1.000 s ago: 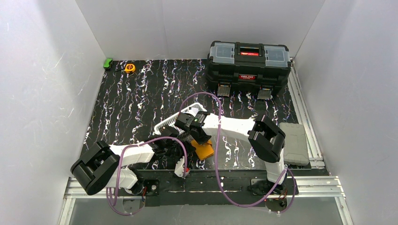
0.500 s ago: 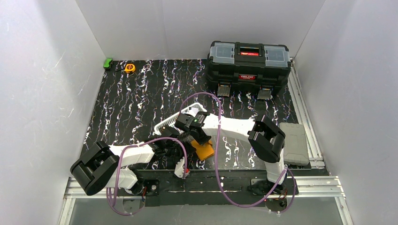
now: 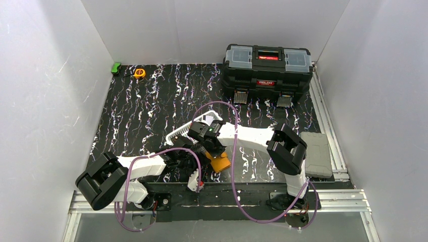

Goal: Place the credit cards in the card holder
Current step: Close the card holder at the center of the board.

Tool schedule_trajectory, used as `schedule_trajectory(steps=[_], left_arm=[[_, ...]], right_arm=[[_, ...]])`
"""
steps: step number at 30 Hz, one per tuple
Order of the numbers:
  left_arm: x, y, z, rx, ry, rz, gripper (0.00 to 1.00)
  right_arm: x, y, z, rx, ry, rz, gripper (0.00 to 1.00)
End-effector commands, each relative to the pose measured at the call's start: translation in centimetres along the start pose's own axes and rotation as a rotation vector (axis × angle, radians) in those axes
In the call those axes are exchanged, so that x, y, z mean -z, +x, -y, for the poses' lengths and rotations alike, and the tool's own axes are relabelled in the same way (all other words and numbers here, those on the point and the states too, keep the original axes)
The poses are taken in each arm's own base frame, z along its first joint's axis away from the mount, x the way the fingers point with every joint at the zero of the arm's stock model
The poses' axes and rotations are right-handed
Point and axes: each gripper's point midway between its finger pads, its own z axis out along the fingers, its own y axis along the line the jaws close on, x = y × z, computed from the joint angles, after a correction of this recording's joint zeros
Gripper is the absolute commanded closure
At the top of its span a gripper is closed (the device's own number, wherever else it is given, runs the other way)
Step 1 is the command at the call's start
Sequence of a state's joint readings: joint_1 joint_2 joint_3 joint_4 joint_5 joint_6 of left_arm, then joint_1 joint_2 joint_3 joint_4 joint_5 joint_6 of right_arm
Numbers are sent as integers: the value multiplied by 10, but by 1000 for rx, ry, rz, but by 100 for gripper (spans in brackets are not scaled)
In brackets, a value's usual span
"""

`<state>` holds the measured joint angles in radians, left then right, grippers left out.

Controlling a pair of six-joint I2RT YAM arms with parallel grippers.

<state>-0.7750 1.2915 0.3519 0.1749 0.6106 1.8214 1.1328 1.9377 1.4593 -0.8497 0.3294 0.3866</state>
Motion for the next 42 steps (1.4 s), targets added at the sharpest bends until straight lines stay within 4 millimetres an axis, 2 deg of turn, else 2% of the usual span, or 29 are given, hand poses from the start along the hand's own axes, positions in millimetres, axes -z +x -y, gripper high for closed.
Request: schedule_trajectory(steps=[1, 18, 34, 42], left_arm=[[-1, -14, 27, 68, 67, 49, 79], [-2, -14, 25, 69, 68, 46, 78], [-2, -14, 27, 72, 76, 45, 77], [-2, -13, 26, 72, 76, 43, 77]], right_arm=[[8, -5, -4, -11, -38, 30, 99], [-7, 13, -5, 12, -18, -24, 99], [-4, 3, -14, 11, -55, 14, 99], [-14, 13, -24, 22, -89, -30, 99]])
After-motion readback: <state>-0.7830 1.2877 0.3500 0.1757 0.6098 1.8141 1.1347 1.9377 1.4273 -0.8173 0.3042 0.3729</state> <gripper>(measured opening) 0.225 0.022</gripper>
